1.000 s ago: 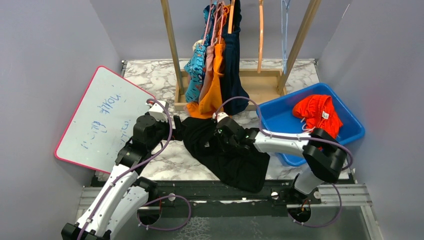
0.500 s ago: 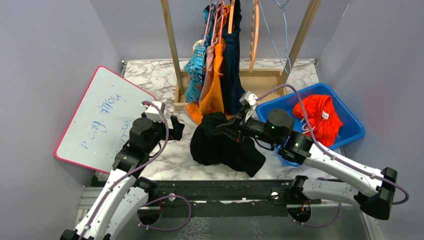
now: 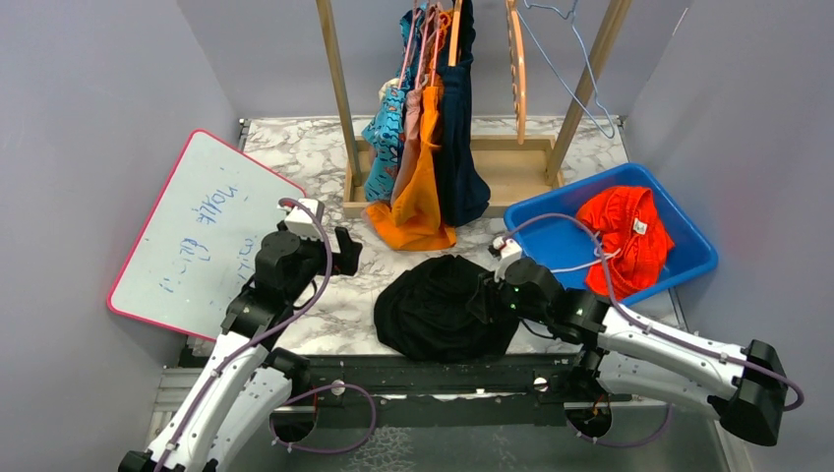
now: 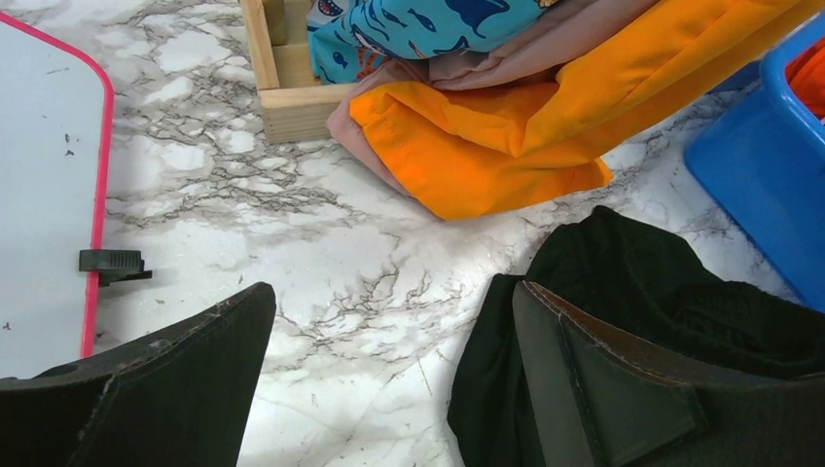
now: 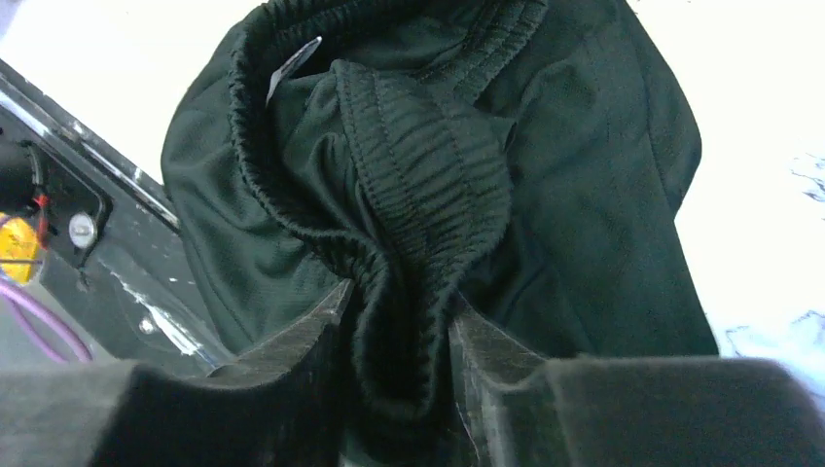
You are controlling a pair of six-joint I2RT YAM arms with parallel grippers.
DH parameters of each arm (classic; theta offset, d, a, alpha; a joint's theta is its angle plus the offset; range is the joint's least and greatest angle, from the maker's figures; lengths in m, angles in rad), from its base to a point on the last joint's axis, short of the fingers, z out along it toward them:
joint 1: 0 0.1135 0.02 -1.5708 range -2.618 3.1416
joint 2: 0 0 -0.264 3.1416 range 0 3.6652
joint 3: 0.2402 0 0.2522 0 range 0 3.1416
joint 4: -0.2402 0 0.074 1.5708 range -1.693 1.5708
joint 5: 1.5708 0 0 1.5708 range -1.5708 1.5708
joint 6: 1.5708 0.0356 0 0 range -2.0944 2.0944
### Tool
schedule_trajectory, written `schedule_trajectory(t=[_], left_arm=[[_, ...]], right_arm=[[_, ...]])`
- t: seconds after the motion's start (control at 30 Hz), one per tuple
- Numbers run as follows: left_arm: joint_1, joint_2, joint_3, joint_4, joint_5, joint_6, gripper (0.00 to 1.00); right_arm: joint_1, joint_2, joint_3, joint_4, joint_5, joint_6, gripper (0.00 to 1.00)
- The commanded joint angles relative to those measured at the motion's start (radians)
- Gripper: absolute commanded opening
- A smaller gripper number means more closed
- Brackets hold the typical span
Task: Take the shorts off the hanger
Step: Pick up the shorts at the center of the board.
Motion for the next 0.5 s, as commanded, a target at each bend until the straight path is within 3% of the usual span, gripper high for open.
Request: schedule_trajectory(t=[0.0, 0.07, 0.13, 0.3, 0.33, 0.37, 0.47], left_arm=[[0.0, 0.03, 0.022, 0.007, 0.027, 0.002, 0.95], [0.0, 0.048, 0.021, 0.014, 0.046, 0.007, 0.95], [0.001, 0.066, 0.023, 0.012, 0.058, 0.01, 0.95], [0.0, 0.07, 0.023, 0.001, 0.045, 0.021, 0.95], [-0.001, 0.064, 0.023, 0.002, 0.037, 0.021, 0.95], [0.0, 0.06, 0.021, 0.003, 0.031, 0.022, 0.95], [0.0, 0.05, 0.021, 0.003, 0.007, 0.027, 0.96]], right_arm=[[0.003, -0.06, 0.04, -0.139, 0.036, 0.069, 0.49], [0.003, -0.042, 0.052, -0.162, 0.036, 0.053, 0.66], [0.002, -0.002, 0.069, -0.17, 0.038, 0.03, 0.77], [0.003, 0.178, 0.165, -0.185, 0.018, -0.022, 0.85], [0.003, 0.219, 0.185, -0.181, 0.002, -0.035, 0.89], [0.003, 0.26, 0.198, -0.168, -0.021, -0.053, 0.99], [0.003, 0.406, 0.244, -0.147, -0.12, -0.082, 0.99]])
